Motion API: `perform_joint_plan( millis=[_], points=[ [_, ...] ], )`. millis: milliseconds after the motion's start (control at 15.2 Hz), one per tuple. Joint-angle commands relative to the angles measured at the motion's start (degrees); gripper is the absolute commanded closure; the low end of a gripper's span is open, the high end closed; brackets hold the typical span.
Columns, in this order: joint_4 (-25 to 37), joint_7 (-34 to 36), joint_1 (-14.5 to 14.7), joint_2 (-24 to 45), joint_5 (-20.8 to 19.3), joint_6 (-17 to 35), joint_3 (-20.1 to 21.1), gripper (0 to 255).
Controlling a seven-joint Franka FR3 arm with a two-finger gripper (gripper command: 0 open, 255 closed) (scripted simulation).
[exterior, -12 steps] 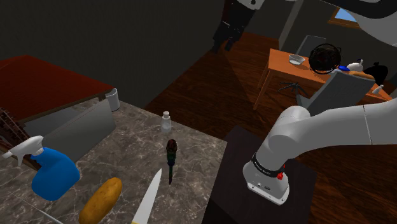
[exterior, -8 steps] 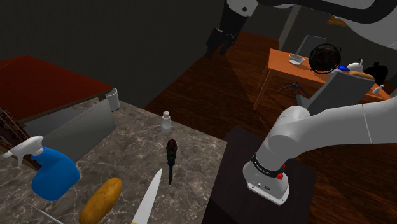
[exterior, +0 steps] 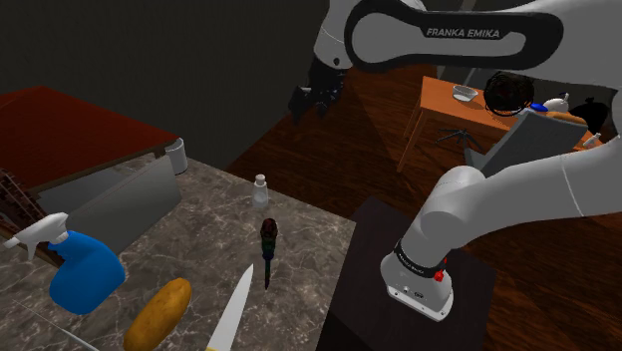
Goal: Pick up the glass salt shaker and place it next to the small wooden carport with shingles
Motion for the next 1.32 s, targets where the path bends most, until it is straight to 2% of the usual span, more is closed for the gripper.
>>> perform_joint_plan(
  millis=[0,528,726,924,1254],
  points=[
    [-0.73,2.90,-0.17,2.59,0.04,3.14,2.57,0],
    [-1.44,15.32,-2.73,15.84,-2.93,15.33,12.91,0],
    [-0.28,21.25,-4.63,22.16,-6.25,19.30,17.02,0],
    [1.63,28.17,-6.74,29.03,-11.39,22.46,20.84,0],
    [0.59,30.24,-7.74,32.36,-14.30,26.30,21.37,0]
  ],
)
